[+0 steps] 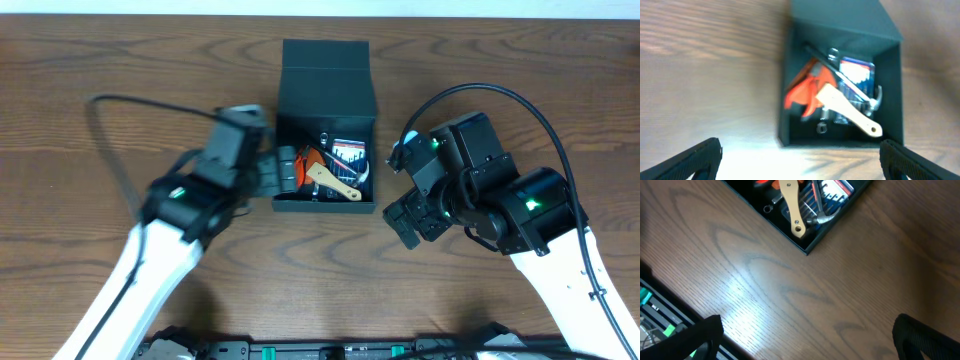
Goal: Pack container
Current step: 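Carry the pliers into the box and release them, then raise both grippers to the box lid's top edge on either side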
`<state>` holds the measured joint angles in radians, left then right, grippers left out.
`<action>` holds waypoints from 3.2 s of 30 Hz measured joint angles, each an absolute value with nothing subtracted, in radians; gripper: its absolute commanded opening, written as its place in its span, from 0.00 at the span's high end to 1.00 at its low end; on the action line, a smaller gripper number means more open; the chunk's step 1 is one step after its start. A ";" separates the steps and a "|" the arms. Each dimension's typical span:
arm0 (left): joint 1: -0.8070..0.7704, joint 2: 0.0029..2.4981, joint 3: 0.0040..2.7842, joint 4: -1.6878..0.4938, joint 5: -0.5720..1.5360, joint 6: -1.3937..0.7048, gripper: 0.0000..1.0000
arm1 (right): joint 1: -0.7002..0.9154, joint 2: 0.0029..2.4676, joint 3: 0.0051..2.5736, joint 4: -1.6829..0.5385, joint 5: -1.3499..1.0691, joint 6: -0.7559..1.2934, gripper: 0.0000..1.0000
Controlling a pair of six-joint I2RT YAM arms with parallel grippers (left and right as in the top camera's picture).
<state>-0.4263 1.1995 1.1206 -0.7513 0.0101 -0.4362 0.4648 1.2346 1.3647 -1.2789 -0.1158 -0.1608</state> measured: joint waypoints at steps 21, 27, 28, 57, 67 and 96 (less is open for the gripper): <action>-0.130 1.453 1.121 -0.517 0.133 -0.353 0.93 | 0.465 1.235 1.365 -1.279 -0.116 -0.161 0.01; -0.118 1.591 1.121 -0.419 0.158 -0.368 0.94 | 0.465 1.235 1.365 -1.272 -0.116 -0.161 0.01; -0.118 1.599 1.121 -0.414 0.159 -0.369 0.94 | 0.465 1.235 1.365 -1.262 -0.116 -0.161 0.01; -0.117 1.982 1.442 -0.234 0.382 -0.339 0.94 | 0.197 1.687 1.333 -0.516 -0.307 0.132 0.99; -0.059 2.243 1.699 -0.339 0.511 -0.362 0.94 | 0.051 2.009 1.333 -0.201 -0.590 0.341 0.99; -0.091 2.329 1.702 -0.293 0.724 -0.415 0.94 | 0.078 2.300 1.329 0.365 -0.853 0.720 0.99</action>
